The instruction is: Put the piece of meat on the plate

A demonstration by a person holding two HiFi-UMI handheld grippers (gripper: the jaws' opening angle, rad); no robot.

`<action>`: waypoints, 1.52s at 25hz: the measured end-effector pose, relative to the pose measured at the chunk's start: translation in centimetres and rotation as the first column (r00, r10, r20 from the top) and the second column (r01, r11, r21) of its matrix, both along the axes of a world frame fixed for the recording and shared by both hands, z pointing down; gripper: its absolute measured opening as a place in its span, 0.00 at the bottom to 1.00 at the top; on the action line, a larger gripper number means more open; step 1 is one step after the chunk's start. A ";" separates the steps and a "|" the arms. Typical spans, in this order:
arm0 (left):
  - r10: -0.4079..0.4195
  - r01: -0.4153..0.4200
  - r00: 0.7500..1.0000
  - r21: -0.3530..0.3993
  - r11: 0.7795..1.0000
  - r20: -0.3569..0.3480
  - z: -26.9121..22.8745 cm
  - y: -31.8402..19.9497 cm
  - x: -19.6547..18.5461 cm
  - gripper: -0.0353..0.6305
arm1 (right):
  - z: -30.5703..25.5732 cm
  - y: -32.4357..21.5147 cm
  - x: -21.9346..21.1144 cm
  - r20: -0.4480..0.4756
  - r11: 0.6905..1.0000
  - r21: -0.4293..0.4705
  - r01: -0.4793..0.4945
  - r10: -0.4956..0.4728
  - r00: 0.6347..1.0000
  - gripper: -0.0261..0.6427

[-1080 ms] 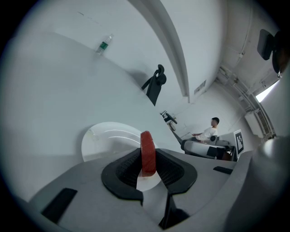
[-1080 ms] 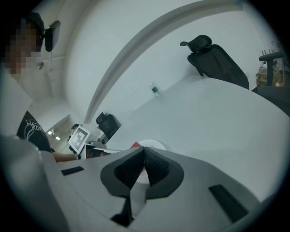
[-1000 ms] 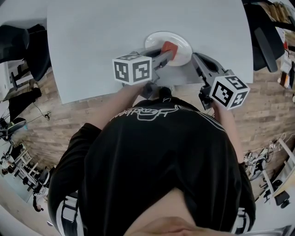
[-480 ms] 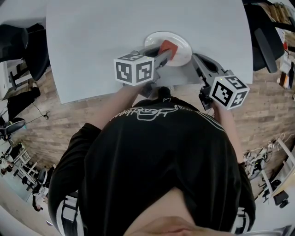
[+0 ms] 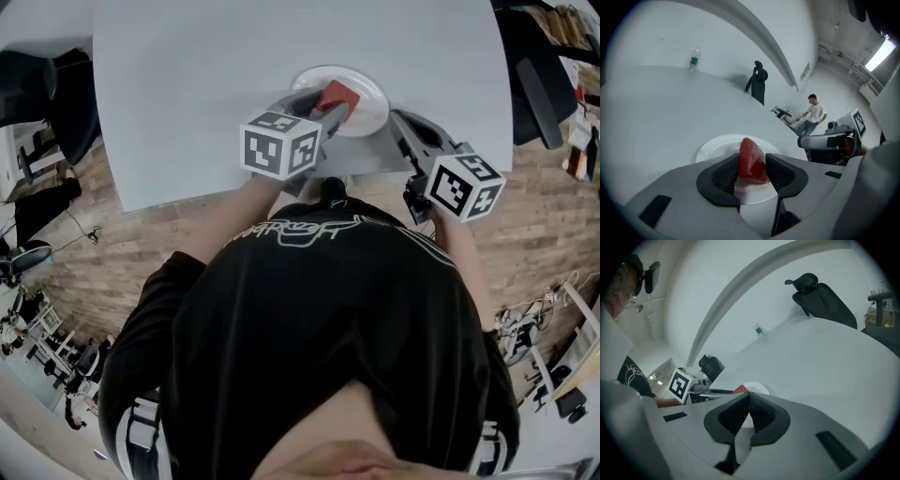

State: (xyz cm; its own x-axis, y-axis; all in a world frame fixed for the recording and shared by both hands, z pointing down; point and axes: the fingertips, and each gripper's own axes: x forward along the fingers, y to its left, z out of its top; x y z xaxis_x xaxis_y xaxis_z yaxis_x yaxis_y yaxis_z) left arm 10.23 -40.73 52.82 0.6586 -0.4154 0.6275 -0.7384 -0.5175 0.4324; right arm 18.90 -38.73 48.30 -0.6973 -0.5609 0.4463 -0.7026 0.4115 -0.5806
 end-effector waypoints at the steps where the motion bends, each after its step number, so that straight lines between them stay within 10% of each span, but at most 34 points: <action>1: -0.002 0.002 1.000 0.003 1.000 0.006 0.0 -0.1 -0.1 0.31 | 0.0 0.0 0.0 0.000 1.000 0.000 0.001 -0.001 1.000 0.05; 12: -0.017 0.016 0.999 0.023 1.000 0.036 0.1 -0.6 -0.8 0.35 | 0.7 0.2 -0.1 -0.013 1.000 -0.012 0.014 -0.014 1.000 0.05; 23: -0.064 0.067 0.990 0.024 0.997 -0.127 -4.4 -0.3 -1.1 0.35 | -1.0 0.0 -0.7 -0.013 0.999 0.027 0.024 -0.023 1.000 0.05; 30: -0.053 0.068 0.964 0.048 0.997 -0.261 -9.5 2.7 -3.7 0.08 | -3.6 1.7 -3.8 -0.040 0.996 0.074 0.051 -0.049 0.998 0.05; 38: 0.052 -0.018 0.961 0.128 0.992 -0.270 -12.4 7.7 -4.8 0.06 | -7.0 5.3 -6.4 -0.054 0.988 0.152 0.036 -0.028 0.998 0.05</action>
